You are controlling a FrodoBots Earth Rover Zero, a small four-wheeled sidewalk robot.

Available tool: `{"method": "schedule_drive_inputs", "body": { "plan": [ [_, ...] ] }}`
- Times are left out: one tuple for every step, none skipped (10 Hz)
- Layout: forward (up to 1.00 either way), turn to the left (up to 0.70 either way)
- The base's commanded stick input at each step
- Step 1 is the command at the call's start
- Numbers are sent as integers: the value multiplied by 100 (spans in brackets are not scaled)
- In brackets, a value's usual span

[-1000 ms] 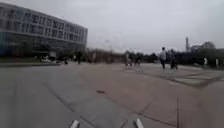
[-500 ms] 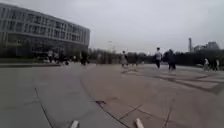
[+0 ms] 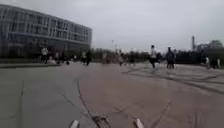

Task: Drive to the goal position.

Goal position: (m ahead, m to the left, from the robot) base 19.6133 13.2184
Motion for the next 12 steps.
{"method": "schedule_drive_inputs", "body": {
  "plan": [
    [100,0],
    [100,0],
    [100,0],
    [100,0],
    [100,0],
    [100,0],
    [100,0],
    [100,0],
    [100,0],
    [100,0],
    [100,0],
    [100,0]
  ]
}}
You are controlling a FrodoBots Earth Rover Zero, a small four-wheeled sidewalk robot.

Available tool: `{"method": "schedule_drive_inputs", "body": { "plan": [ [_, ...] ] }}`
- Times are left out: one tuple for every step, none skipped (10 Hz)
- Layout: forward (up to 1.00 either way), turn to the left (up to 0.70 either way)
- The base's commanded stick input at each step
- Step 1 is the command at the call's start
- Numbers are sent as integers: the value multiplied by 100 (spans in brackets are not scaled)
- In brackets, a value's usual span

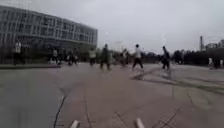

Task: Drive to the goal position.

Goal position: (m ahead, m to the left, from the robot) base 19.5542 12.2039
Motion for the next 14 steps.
{"method": "schedule_drive_inputs", "body": {
  "plan": [
    [100,0],
    [100,0],
    [100,0],
    [100,0],
    [100,0],
    [100,0],
    [100,0],
    [100,0],
    [100,0],
    [100,0],
    [100,0],
    [100,0],
    [100,0],
    [100,0]
  ]
}}
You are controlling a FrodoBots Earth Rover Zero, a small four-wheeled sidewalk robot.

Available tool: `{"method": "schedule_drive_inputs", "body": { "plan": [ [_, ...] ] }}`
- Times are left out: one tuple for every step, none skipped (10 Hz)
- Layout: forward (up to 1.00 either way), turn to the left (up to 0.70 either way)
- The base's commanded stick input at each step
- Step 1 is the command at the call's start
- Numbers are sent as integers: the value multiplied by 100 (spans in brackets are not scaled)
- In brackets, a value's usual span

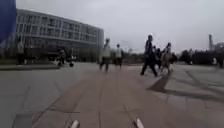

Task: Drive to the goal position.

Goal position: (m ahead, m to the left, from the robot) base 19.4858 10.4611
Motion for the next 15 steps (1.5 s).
{"method": "schedule_drive_inputs", "body": {
  "plan": [
    [100,0],
    [100,0],
    [100,0],
    [100,0],
    [100,0],
    [100,0],
    [100,0],
    [100,0],
    [100,0],
    [100,0],
    [100,0],
    [100,0],
    [100,0],
    [100,0],
    [100,0]
  ]
}}
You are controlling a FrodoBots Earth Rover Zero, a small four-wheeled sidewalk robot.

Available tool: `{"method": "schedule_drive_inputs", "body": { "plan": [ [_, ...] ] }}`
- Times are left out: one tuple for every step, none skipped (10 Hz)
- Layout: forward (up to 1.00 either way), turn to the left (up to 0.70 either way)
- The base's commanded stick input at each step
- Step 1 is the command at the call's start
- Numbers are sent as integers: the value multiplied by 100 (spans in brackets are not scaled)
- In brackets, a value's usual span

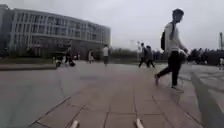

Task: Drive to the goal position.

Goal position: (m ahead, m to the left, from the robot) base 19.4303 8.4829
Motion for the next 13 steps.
{"method": "schedule_drive_inputs", "body": {
  "plan": [
    [100,0],
    [100,0],
    [100,0],
    [100,0],
    [100,0],
    [100,0],
    [100,0],
    [100,0],
    [100,0],
    [100,0],
    [100,0],
    [100,0],
    [100,0]
  ]
}}
